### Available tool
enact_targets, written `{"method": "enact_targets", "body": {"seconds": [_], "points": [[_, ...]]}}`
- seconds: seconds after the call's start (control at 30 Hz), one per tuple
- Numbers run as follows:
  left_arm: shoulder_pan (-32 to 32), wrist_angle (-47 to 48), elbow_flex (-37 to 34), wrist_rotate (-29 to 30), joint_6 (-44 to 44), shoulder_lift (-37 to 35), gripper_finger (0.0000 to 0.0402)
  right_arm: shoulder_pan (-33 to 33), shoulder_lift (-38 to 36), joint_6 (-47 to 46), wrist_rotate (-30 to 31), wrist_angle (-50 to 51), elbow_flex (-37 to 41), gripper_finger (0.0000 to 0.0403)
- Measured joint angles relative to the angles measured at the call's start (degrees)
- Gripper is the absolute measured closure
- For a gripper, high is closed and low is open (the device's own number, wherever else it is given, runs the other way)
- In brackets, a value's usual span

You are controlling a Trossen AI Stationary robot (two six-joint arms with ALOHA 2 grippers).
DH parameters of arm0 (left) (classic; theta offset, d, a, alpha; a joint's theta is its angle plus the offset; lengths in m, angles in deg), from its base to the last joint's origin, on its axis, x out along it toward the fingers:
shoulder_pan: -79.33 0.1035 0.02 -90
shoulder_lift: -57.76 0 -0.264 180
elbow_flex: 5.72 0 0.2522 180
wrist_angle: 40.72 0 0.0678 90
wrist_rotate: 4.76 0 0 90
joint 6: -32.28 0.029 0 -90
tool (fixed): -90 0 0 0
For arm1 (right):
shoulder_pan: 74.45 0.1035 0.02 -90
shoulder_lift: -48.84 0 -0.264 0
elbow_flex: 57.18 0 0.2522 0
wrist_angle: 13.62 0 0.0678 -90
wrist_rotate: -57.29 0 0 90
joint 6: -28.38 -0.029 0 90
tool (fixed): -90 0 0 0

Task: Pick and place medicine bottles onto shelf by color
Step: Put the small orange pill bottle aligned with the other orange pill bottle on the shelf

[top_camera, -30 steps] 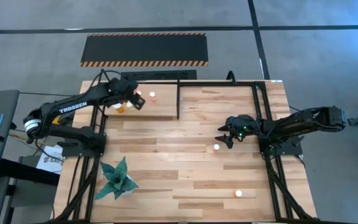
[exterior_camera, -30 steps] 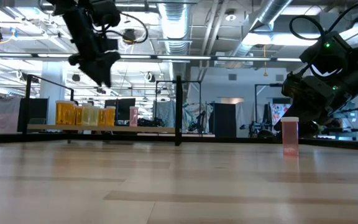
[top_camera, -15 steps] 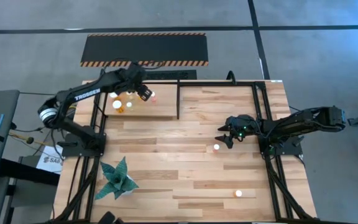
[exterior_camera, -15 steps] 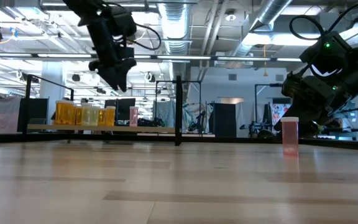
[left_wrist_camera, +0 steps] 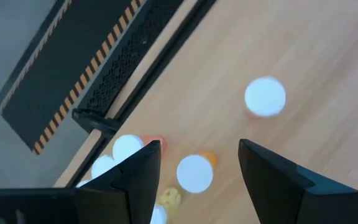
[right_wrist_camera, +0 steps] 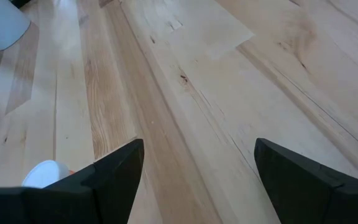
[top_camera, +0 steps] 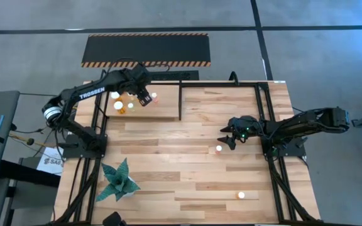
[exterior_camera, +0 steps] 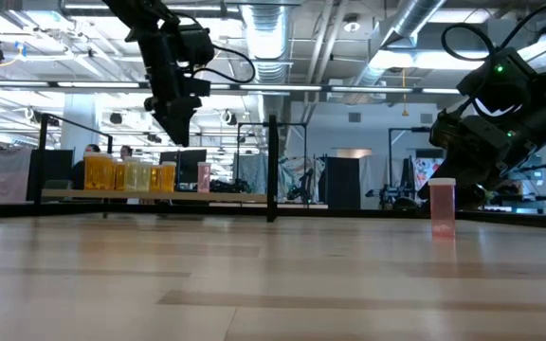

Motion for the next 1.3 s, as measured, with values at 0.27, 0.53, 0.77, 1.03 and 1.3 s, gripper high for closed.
{"method": "enact_targets", "body": {"seconds": [0.27,0.53,0.77,1.03,1.3], "points": [[0.3,0.6,0.0,-6.5,1.9,0.0,0.0198,0.0,0.0,0.0,0.0,0.0,0.0,0.0076],[-3.7,-10.1,0.0,-16.7,2.2,0.3,0.0198,0.0,0.0,0.0,0.0,0.0,0.0,0.0076],[-9.3,-15.6,0.0,-19.6,3.6,0.5,0.0198,0.0,0.0,0.0,0.0,0.0,0.0,0.0076],[-18.5,-16.8,0.0,-21.5,5.5,0.5,0.0198,0.0,0.0,0.0,0.0,0.0,0.0,0.0076],[-27.3,-30.4,0.1,-31.6,12.3,4.4,0.0198,0.0,0.0,0.0,0.0,0.0,0.0,0.0076]]}}
